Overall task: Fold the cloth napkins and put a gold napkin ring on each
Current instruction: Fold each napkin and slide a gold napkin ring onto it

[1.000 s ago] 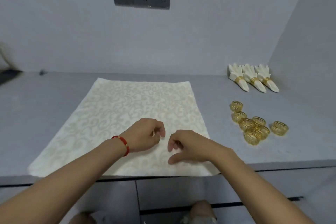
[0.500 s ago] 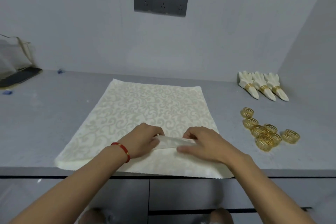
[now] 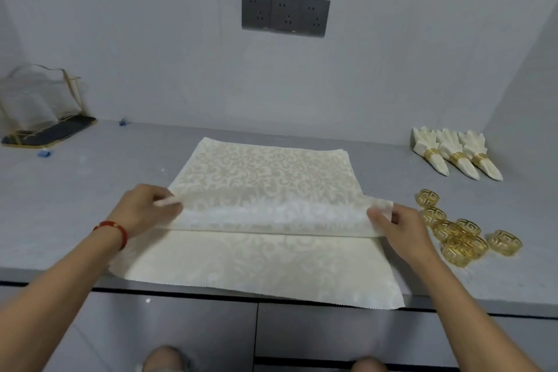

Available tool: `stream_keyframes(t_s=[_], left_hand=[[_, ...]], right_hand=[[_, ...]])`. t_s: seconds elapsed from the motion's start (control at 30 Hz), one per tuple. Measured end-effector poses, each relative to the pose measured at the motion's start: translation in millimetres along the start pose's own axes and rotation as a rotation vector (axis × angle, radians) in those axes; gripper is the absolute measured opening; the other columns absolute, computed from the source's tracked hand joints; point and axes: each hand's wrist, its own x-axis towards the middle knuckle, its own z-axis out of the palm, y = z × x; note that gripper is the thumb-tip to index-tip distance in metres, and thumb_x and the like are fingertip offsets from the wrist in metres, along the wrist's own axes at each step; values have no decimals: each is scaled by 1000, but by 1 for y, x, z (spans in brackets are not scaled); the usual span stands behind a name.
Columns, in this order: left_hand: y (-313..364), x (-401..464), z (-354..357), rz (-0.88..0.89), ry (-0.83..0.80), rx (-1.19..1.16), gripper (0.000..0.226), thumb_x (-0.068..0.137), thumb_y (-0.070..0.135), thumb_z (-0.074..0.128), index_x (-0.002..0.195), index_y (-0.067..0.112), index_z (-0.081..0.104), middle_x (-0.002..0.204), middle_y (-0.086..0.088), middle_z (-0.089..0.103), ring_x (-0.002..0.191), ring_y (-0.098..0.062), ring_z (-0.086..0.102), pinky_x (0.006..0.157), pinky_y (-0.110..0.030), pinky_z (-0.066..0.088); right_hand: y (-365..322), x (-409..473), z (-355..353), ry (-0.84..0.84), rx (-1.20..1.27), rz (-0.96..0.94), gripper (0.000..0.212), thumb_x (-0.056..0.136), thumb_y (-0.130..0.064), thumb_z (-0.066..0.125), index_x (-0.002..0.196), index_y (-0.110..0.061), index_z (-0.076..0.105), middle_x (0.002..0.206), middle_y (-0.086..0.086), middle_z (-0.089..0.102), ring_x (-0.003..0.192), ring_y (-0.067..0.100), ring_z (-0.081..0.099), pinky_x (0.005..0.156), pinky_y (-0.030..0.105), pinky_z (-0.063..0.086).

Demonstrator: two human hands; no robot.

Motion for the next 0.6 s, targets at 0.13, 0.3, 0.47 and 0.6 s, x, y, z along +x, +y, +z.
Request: stream_keyframes(t_s=[0.13, 0.3, 0.47, 0.6], left_hand=[[-3, -24, -9, -102, -31, -274, 30, 91, 33, 74, 80, 5, 73, 69, -12, 71, 59, -22, 61, 62, -33, 48], [-1, -46, -42, -147, -433, -149, 19, 93, 33, 70, 99, 17, 79, 94, 1, 79, 85, -19, 76, 83, -36, 54], [9, -7, -21, -183, -201, -58, 36, 97, 29, 66, 68, 7, 64, 61, -7, 68, 59, -31, 62, 63, -34, 47], [19, 49, 1, -211, -61, 13, 50, 94, 25, 69, 53, 10, 46, 49, -4, 46, 51, -25, 45, 54, -30, 31]], right_hand=[[-9, -10, -2, -40, -16, -23, 44, 101, -24, 63, 61, -19, 44, 47, -17, 42, 47, 2, 38, 52, 26, 27], [-8, -28, -25, -359, -116, 11, 29, 99, -29, 64, 73, -17, 68, 52, -8, 54, 47, 2, 43, 48, 14, 31], [5, 6, -16, -226, -196, 18, 42, 102, -34, 59, 78, 1, 60, 58, -4, 48, 54, 11, 45, 53, 28, 33], [12, 54, 0, -111, -241, 39, 46, 97, -37, 60, 63, -8, 49, 58, 0, 45, 56, 18, 44, 57, 32, 29]])
